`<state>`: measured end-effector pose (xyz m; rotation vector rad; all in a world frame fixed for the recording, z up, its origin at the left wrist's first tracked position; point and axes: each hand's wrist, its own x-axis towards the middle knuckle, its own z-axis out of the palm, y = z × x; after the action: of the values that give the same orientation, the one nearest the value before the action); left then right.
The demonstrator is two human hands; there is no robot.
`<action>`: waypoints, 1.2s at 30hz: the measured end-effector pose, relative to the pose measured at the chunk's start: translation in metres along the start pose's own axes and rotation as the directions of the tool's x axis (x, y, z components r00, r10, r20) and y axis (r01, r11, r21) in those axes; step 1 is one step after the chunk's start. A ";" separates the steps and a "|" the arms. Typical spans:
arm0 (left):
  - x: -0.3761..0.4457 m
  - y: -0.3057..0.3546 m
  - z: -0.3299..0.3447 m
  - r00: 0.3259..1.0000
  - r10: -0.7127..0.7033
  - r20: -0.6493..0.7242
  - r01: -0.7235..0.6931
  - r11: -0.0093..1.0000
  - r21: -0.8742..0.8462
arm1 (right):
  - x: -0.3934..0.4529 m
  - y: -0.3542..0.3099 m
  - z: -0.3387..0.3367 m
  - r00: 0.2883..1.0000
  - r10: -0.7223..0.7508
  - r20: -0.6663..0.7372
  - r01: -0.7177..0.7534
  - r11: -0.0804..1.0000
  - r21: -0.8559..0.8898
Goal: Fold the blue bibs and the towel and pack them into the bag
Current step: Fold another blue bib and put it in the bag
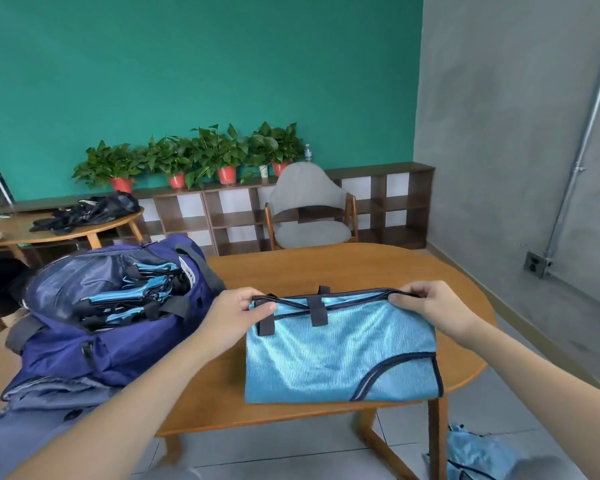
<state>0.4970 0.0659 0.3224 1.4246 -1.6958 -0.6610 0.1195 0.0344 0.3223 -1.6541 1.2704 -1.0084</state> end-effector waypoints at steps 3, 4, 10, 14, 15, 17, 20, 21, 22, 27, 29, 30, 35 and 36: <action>0.038 -0.021 0.013 0.999 -0.035 -0.021 0.035 0.999 0.022 | 0.043 0.020 0.006 0.998 0.060 -0.011 -0.060 0.997 -0.057; 0.048 -0.029 0.021 0.998 -0.053 -0.034 0.054 0.998 0.018 | 0.055 0.030 0.009 0.997 0.079 -0.020 -0.080 0.993 -0.082; 0.068 -0.092 0.062 0.985 -0.116 -0.125 0.125 0.990 0.059 | 0.076 0.092 0.029 0.993 0.049 -0.112 -0.084 0.939 -0.333; 0.071 -0.096 0.062 0.970 -0.171 -0.175 0.154 0.982 -0.110 | 0.084 0.094 0.029 0.988 0.007 -0.153 -0.059 0.939 -0.339; 0.072 -0.096 0.063 0.968 -0.173 -0.182 0.156 0.983 -0.100 | 0.087 0.093 0.030 0.987 -0.001 -0.160 -0.054 0.939 -0.340; 0.074 -0.096 0.066 0.965 -0.170 -0.202 0.162 0.985 -0.055 | 0.093 0.094 0.033 0.987 -0.005 -0.163 -0.056 0.928 -0.369; 0.075 -0.094 0.069 0.961 -0.121 -0.250 0.141 0.988 0.066 | 0.099 0.095 0.034 0.987 0.000 -0.160 -0.068 0.907 -0.416; 0.075 -0.094 0.069 0.962 -0.080 -0.262 0.116 0.985 0.124 | 0.100 0.095 0.034 0.988 0.000 -0.157 -0.068 0.902 -0.426; 0.075 -0.096 0.068 0.960 -0.037 -0.276 0.090 0.980 0.179 | 0.101 0.095 0.033 0.988 -0.004 -0.152 -0.064 0.895 -0.441; 0.069 -0.091 0.066 0.924 0.108 -0.367 -0.011 0.966 0.257 | 0.098 0.084 0.035 0.985 -0.139 -0.104 0.048 0.793 -0.607; 0.063 -0.085 0.068 0.917 0.110 -0.382 -0.029 0.977 0.213 | 0.098 0.071 0.040 0.971 -0.234 -0.054 0.145 0.752 -0.643; 0.061 -0.083 0.068 0.922 0.095 -0.375 -0.014 0.977 0.213 | 0.098 0.062 0.045 0.963 -0.267 -0.025 0.191 0.750 -0.633; 0.059 -0.085 0.061 0.979 -0.017 -0.205 0.095 0.921 0.377 | 0.100 0.033 0.086 0.957 -0.137 0.257 0.270 0.743 -0.612; 0.060 -0.086 0.060 0.982 -0.015 -0.186 0.082 0.929 0.360 | 0.102 0.033 0.094 0.943 -0.105 0.315 0.285 0.743 -0.606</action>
<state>0.4912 -0.0175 0.2357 1.7334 -1.7018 -0.2327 0.2133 -0.0590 0.2704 -2.4067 1.3615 -0.4339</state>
